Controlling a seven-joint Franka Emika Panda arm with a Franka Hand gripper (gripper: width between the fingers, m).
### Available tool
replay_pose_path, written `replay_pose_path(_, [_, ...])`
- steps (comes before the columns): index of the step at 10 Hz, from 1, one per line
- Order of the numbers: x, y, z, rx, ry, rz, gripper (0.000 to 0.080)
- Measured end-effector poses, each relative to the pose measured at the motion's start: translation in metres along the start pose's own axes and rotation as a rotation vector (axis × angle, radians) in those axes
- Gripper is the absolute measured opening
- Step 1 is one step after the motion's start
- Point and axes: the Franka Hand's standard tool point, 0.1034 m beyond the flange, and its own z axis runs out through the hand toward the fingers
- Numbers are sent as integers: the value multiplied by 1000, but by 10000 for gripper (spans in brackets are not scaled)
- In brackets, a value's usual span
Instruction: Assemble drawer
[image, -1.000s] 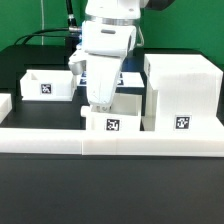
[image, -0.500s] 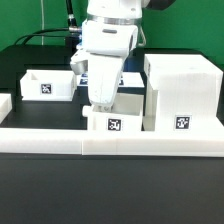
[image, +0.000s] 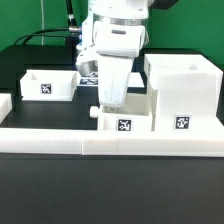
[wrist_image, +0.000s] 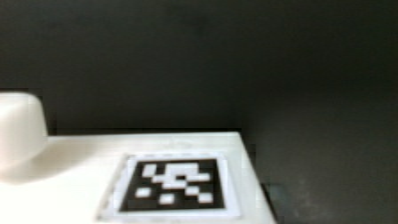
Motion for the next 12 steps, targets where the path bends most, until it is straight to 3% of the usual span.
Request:
replay_pose_path(2, [0, 2, 1, -38, 8, -18, 42])
replay_pose_path(4, [-1, -1, 2, -28, 6, -12, 42])
replay_pose_path(6, [4, -2, 4, -46, 5, -29, 42])
replay_pose_path(12, [4, -2, 4, -39, -6, -49, 42])
